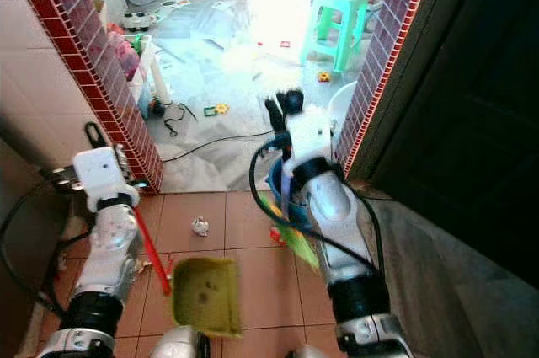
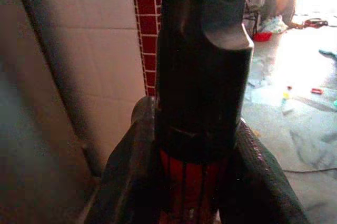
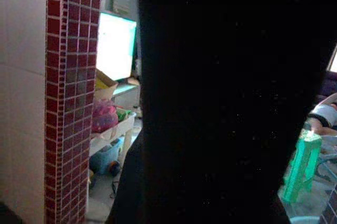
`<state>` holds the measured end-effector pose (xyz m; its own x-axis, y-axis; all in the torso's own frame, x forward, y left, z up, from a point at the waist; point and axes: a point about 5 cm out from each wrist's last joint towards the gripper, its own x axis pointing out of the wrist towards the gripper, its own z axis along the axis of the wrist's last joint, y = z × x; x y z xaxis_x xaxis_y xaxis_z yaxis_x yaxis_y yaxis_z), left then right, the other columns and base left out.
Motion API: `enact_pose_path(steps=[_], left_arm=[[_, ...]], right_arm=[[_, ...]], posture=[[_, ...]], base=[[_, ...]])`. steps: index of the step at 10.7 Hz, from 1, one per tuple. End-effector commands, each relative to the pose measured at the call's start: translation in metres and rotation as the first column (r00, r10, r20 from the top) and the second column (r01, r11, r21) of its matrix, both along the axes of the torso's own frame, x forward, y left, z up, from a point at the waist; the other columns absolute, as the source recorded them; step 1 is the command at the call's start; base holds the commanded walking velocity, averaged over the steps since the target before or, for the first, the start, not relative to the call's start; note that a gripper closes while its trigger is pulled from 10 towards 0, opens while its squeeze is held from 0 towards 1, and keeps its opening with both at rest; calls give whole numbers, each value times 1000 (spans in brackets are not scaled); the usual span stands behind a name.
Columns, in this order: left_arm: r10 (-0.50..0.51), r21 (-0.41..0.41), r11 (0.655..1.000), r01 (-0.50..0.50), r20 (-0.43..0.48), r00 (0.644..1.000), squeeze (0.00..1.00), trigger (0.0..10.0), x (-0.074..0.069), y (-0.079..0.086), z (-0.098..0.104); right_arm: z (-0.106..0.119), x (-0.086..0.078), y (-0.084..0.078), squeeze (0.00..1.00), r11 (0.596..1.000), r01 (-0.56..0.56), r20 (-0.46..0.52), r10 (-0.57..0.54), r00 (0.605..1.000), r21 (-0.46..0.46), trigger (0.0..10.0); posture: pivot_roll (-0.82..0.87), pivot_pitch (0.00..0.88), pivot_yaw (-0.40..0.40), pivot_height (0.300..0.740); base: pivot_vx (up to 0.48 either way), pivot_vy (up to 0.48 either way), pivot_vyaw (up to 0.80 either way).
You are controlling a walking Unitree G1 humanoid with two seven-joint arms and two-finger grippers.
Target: Sweep floor
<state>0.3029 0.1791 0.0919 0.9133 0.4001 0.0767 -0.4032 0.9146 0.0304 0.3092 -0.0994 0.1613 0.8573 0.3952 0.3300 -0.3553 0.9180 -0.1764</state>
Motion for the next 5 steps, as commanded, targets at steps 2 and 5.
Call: enact_pose_path(steps=[2,5], left_arm=[[-5,19,1000,4,56,998,0,10000,3,-2,11],[-14,23,1000,13,58,998,0,10000,4,-3,11]], right_arm=[[9,-4,4,0,999,-29,79,32,996,-33,10000],[10,-4,6,0,999,-31,79,32,996,-18,10000]], posture=[[-49,0,-1,740],[-49,0,0,740]], base=[[351,0,400],[370,0,677]])
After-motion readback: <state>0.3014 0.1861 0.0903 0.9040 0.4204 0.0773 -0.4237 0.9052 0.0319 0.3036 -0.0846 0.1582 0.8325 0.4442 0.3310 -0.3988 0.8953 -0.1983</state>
